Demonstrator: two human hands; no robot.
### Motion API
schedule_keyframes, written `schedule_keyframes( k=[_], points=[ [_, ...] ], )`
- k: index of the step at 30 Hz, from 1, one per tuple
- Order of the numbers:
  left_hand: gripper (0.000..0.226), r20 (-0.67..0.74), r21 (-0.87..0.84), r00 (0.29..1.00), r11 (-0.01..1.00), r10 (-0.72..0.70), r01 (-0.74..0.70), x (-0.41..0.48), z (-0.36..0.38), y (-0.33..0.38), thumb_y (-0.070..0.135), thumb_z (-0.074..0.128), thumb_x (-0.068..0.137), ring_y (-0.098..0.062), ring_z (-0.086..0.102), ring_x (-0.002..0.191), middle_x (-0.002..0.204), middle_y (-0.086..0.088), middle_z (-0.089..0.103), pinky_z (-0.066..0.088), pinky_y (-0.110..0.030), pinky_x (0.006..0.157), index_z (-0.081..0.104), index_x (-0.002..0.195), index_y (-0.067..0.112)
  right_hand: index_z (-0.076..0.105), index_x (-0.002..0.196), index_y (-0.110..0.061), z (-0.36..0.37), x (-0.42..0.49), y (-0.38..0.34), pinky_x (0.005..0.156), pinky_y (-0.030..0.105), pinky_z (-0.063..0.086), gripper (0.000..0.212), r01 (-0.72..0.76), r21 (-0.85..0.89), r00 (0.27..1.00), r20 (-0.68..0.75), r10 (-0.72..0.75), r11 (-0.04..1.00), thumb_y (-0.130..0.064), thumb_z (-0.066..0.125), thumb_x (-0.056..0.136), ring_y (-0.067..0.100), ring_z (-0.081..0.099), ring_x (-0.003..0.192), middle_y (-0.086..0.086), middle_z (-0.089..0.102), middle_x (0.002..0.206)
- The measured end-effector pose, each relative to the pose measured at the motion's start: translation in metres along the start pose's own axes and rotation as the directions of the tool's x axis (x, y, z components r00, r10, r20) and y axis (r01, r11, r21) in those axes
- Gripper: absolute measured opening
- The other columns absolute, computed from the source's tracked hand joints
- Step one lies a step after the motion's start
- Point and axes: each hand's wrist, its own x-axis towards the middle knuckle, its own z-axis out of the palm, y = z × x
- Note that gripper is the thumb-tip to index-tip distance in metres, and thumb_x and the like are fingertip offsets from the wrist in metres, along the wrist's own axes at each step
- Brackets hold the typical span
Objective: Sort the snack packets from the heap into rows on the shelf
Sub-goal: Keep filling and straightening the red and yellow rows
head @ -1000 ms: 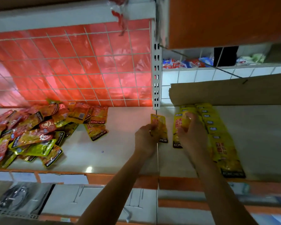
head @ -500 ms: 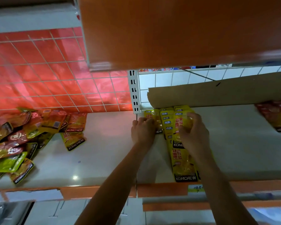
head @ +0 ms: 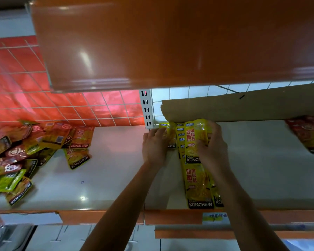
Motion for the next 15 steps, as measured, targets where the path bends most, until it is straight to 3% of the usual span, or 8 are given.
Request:
schedule_keyframes(
  k=[3,5,7,10,12,15],
  points=[
    [0.027,-0.117,-0.321,0.993,0.946,0.01,-0.047,-0.017,-0.001,0.011,0.025,0.054,0.097,-0.024,0.064,0.098,0.107,-0.007,0.068,0.049,-0.033,0.083,0.061,0.12,0.014,0.036,0.14,-0.024,0.007,0.005,0.001,0.063,0.025,0.04,0.059,0.0,0.054,1.0,0.009,-0.001,0.999,-0.011,0.057,0.087,-0.003,0.054,0.067,-0.019,0.054,0.08],
    [0.035,0.03,-0.581,0.999,0.813,-0.027,0.039,-0.027,-0.003,0.021,0.03,0.061,0.091,-0.01,0.069,0.084,0.097,0.005,0.071,0.055,-0.028,0.074,0.052,0.125,0.026,0.043,0.135,-0.025,0.013,0.009,-0.001,0.058,0.017,0.04,0.051,-0.005,0.103,0.999,0.043,0.001,0.995,-0.015,0.059,0.087,-0.005,0.056,0.073,-0.014,0.062,0.093],
    [0.048,0.127,-0.702,0.99,0.7,-0.054,0.128,-0.031,-0.002,0.023,0.027,0.068,0.083,-0.007,0.07,0.08,0.094,0.009,0.07,0.057,-0.028,0.072,0.045,0.125,0.036,0.049,0.128,-0.026,0.02,0.011,-0.003,0.058,0.01,0.039,0.044,0.008,0.112,0.996,0.088,-0.018,0.994,-0.015,0.059,0.087,-0.006,0.056,0.076,-0.013,0.063,0.098],
    [0.048,0.089,-0.679,0.978,0.707,-0.191,0.2,-0.022,-0.007,0.016,0.019,0.071,0.083,-0.013,0.069,0.084,0.101,0.0,0.071,0.058,-0.034,0.078,0.052,0.126,0.028,0.054,0.125,-0.022,0.025,0.009,-0.005,0.072,0.012,0.039,0.039,0.052,0.072,0.992,0.111,-0.06,0.996,-0.013,0.058,0.087,0.002,0.058,0.092,-0.009,0.063,0.106],
    [0.043,0.042,-0.587,0.963,0.773,-0.266,0.239,-0.015,-0.012,0.007,0.022,0.072,0.083,-0.01,0.066,0.083,0.107,-0.003,0.071,0.055,-0.022,0.076,0.058,0.124,0.025,0.053,0.129,-0.018,0.025,0.007,-0.003,0.085,0.018,0.037,0.041,0.07,0.046,0.99,0.122,-0.076,0.996,-0.012,0.057,0.089,0.009,0.056,0.111,-0.003,0.062,0.12],
    [0.042,0.028,-0.401,0.966,0.882,-0.258,0.247,-0.007,-0.016,-0.006,0.029,0.072,0.083,-0.013,0.064,0.094,0.113,-0.002,0.069,0.041,-0.011,0.077,0.063,0.124,0.022,0.055,0.127,-0.017,0.021,0.007,0.001,0.091,0.021,0.038,0.038,0.085,0.006,0.987,0.134,-0.085,0.996,-0.013,0.057,0.09,0.011,0.054,0.117,-0.002,0.062,0.124]
  ],
)
